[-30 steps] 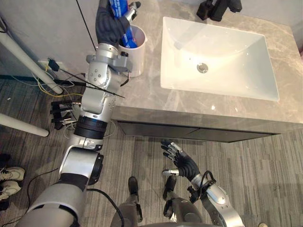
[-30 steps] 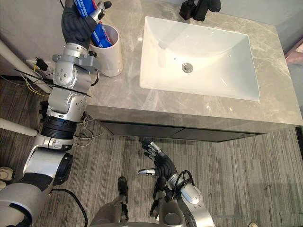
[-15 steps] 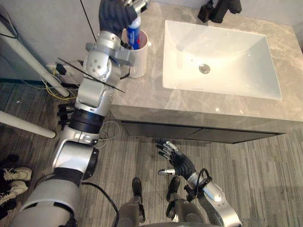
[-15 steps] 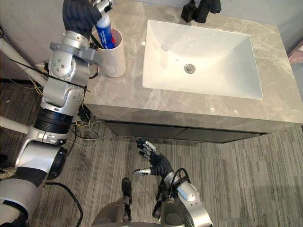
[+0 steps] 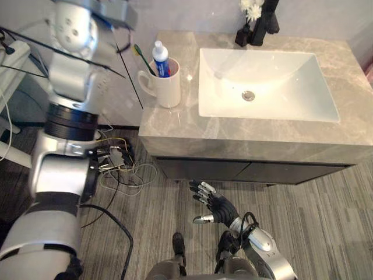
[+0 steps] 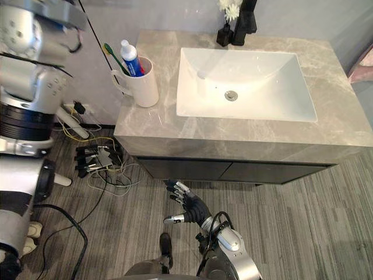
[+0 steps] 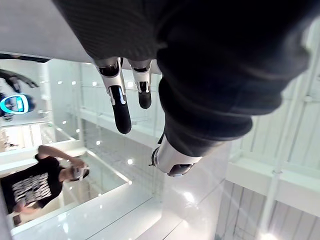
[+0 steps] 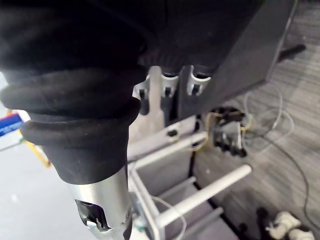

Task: Organize washtable

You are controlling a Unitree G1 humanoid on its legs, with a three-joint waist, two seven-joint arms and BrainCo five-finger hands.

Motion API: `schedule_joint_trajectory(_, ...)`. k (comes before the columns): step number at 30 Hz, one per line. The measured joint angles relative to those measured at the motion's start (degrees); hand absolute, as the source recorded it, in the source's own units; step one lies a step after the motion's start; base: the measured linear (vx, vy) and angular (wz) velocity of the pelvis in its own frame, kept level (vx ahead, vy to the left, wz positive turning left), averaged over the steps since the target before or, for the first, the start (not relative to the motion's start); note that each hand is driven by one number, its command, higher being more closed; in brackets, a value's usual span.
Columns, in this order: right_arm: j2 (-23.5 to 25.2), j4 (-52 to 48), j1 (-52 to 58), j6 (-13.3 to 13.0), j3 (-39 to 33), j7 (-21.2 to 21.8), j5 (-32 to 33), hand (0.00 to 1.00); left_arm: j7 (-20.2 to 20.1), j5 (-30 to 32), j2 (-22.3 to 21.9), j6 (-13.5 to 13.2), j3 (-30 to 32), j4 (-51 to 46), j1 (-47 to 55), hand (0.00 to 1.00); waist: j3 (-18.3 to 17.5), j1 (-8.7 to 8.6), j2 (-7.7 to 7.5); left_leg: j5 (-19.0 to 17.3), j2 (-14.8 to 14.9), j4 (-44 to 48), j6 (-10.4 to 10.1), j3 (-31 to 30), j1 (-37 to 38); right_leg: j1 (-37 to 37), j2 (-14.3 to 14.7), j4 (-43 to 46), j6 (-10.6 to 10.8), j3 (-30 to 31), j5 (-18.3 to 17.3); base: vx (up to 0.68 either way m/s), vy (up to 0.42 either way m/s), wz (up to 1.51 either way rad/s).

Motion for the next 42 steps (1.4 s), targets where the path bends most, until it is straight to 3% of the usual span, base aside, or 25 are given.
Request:
schedule_joint_trajectory(3,0.3,0.0,1.2,-0.3,-0.8,0.0,0.0,0.00,-0.1,-0.4,7.0,-0.5,1.9,-4.2,1.7,1.00,-0.6,0.86,-0.27,0.0,-0.2,0.0,0.0,-0.7,0.9,1.3,-0.1,0.0,0.2,-0.5,-1.1,0.04,0.011,0.13)
schedule_joint_trajectory(5,0.3,0.0,2.2,-0.5,-1.2,0.0,0.0,0.00,-0.1,-0.4,9.9,-1.8,7.1,-10.6,8.2,1.00,-1.5,1.76,-0.03,0.0,-0.2,0.0,0.0,-0.8,1.0,1.4,-0.1,0.0,0.3,-0.6,-1.5,0.05,-0.004,0.02)
schedule_joint_trajectory(10,0.9,0.1,4.5,-1.0,-4.5,0.1,0.0,0.00,-2.6,-0.3,10.9,-4.0,19.7,-22.3,31.5,1.00,-3.9,3.12,-0.12,0.2,-0.1,0.0,-0.3,-2.4,1.4,2.8,-0.1,0.0,0.9,-2.7,-2.3,0.06,-0.009,0.17)
schedule_joint_trajectory(12,1.4,0.1,4.6,-1.3,-5.5,0.1,0.0,0.00,-2.7,-0.3,8.7,-4.0,22.9,-24.2,38.5,1.00,-4.3,3.22,-0.25,0.2,0.0,-0.1,-0.3,-2.5,1.4,2.9,-0.1,0.0,0.8,-3.2,-2.4,0.01,0.010,0.13)
schedule_joint_trajectory(14,1.5,0.3,4.5,-1.4,-5.6,0.0,-0.1,0.00,-2.6,-0.2,2.0,-3.7,25.4,-26.0,47.9,1.00,-4.6,3.39,-0.59,0.0,-0.1,-0.5,-0.6,-3.2,1.3,3.2,-0.1,0.0,0.6,-3.6,-2.7,-0.01,0.018,0.14)
schedule_joint_trajectory(15,1.7,0.5,4.5,-1.4,-5.7,0.0,-0.1,0.00,-2.7,-0.1,0.3,-3.6,25.5,-26.3,50.1,1.00,-4.7,3.38,-0.73,0.0,-0.1,-0.5,-0.7,-3.3,1.3,3.2,-0.1,0.0,0.6,-3.6,-2.7,-0.01,0.022,0.09)
schedule_joint_trajectory(17,2.7,1.4,4.7,-1.4,-6.1,-0.1,-0.2,0.00,-3.8,0.2,-9.1,-1.9,24.8,-27.3,59.0,1.00,-5.0,3.23,-1.19,0.0,-0.1,-0.5,-0.7,-3.7,1.2,3.2,-0.1,0.0,0.5,-3.7,-2.9,0.01,0.024,0.04)
schedule_joint_trajectory(20,3.6,1.4,4.9,-1.3,-7.1,-0.2,-0.3,0.00,-3.9,0.5,-16.8,0.7,20.4,-27.3,64.8,1.00,-5.1,3.12,-1.27,0.1,-0.2,-0.5,-0.8,-4.0,1.0,3.0,-0.1,0.2,0.6,-3.8,-2.9,0.01,0.006,0.01)
schedule_joint_trajectory(25,3.5,1.4,4.6,-0.9,-9.6,-1.4,-0.8,0.00,-7.5,2.1,-22.4,4.2,11.7,-26.5,67.6,1.00,-5.1,2.85,-1.33,0.2,-0.1,-0.5,-0.7,-4.0,0.4,2.3,-0.1,0.4,0.9,-3.7,-2.7,0.05,0.010,0.00)
schedule_joint_trajectory(28,3.4,1.4,4.3,-0.8,-10.0,-1.6,-1.3,0.00,-8.1,2.8,-24.4,5.4,10.2,-23.9,67.5,1.00,-4.9,2.24,-1.53,0.3,0.1,-0.5,-0.5,-3.5,0.3,2.0,-0.1,0.4,0.9,-3.5,-2.7,0.07,0.000,-0.07)
schedule_joint_trajectory(37,3.5,1.2,3.2,-0.7,-10.1,-2.8,-1.3,0.00,-7.7,6.1,-24.4,7.0,8.5,-17.7,59.4,1.00,-2.1,1.35,-3.71,0.0,0.4,-0.2,-0.7,-1.0,-0.6,-0.4,0.0,1.1,1.2,-1.2,-2.4,0.05,0.010,-0.13)
schedule_joint_trajectory(42,3.5,1.0,2.8,-0.7,-10.4,-2.9,-1.3,0.00,-7.3,6.6,-23.9,7.2,8.5,-15.0,55.3,1.00,-0.6,0.92,-3.91,-0.3,0.3,-0.1,-0.3,0.8,-1.3,-2.1,0.0,1.5,1.3,0.8,-1.8,0.07,0.026,-0.18)
